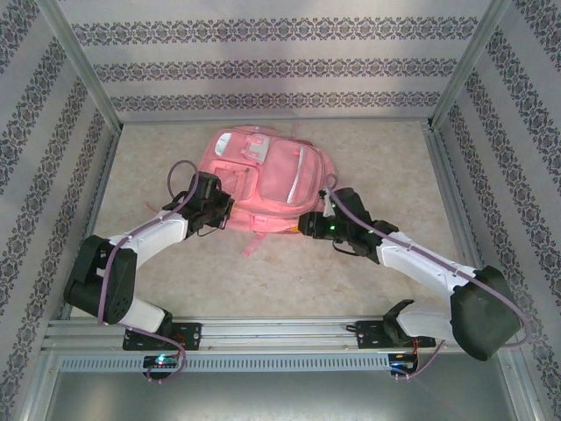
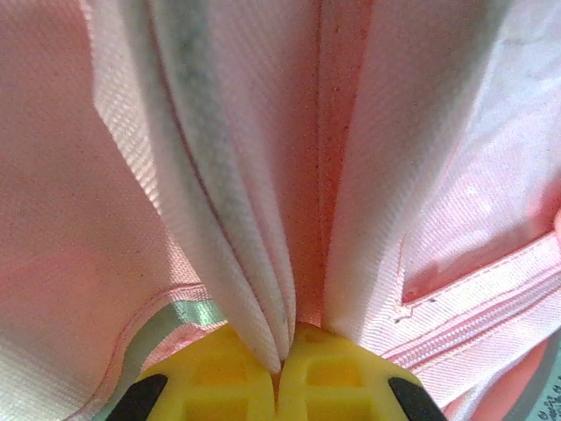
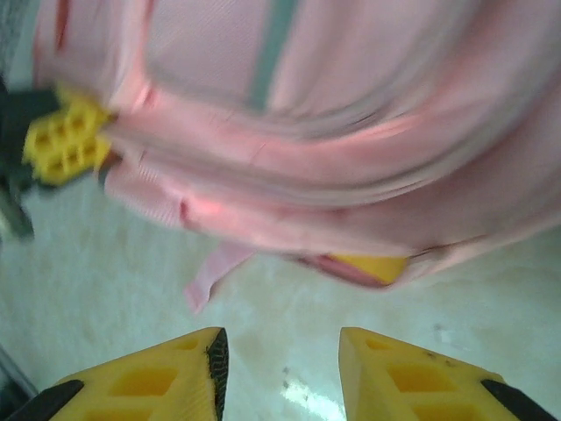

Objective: Pack the student bag

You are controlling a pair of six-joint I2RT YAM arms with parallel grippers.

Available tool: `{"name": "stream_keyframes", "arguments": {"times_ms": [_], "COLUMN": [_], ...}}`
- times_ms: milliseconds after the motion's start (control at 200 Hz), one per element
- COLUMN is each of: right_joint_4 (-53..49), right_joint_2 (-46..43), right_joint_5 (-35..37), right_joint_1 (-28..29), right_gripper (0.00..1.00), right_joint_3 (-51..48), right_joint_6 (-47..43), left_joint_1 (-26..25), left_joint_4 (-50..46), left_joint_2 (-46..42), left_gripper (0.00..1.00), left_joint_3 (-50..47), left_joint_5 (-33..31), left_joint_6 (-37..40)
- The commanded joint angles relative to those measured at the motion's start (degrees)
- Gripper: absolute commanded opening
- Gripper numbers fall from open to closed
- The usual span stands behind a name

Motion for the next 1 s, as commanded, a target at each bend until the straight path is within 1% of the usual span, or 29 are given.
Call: {"name": "stream_keyframes", "arguments": {"times_ms": [0, 85, 165, 275, 420, 500, 595, 764, 994], "right_joint_4": [4.5, 8.6, 13.4, 19.3, 29.1, 34.0, 39.5, 43.9, 45.9], "right_joint_2": [-1.0, 0.5, 3.5, 8.4, 14.2, 17.8, 21.2, 27.1, 32.6], "right_joint_5": [1.5, 2.4, 3.1, 4.5, 6.2, 5.6, 7.5, 9.9, 14.1], "right_joint_1": [5.8, 7.9, 8.4, 10.0, 11.8, 12.6, 14.3, 15.5, 16.6], "right_gripper": [0.42, 0.44, 0.43, 0.43, 0.46, 0.47, 0.48, 0.50, 0.52], "right_joint_3": [-2.8, -4.2, -4.7, -4.8, -6.3, -6.6, -7.1, -5.7, -2.7], "right_joint_6": [-18.8, -23.6, -24.8, -27.2, -28.9, -28.6, -29.2, -28.2, -26.9], "left_joint_1": [0.6, 0.6, 0.4, 0.1, -0.2, -0.4, -0.5, -1.9, -3.5], "left_joint_4": [-2.1, -5.3, -5.7, -7.1, -8.8, -9.6, -9.9, -11.2, -11.0], "left_joint_2": [-4.2, -5.8, -7.4, -8.7, -9.9, -10.3, -10.9, -11.8, -12.5], "left_gripper": [0.00, 0.00, 0.00, 0.00, 0.00, 0.00, 0.00, 0.00, 0.00], "left_joint_3": [3.9, 5.5, 5.4, 6.0, 6.8, 7.1, 6.8, 7.4, 6.3], "left_joint_5": [-3.5, -3.8, -3.6, -3.6, -3.5, -3.4, -3.4, -3.7, -3.8], "left_joint_6": [-0.5, -0.9, -2.4, -2.5, -2.5, -2.2, -2.9, -3.1, -4.3]}}
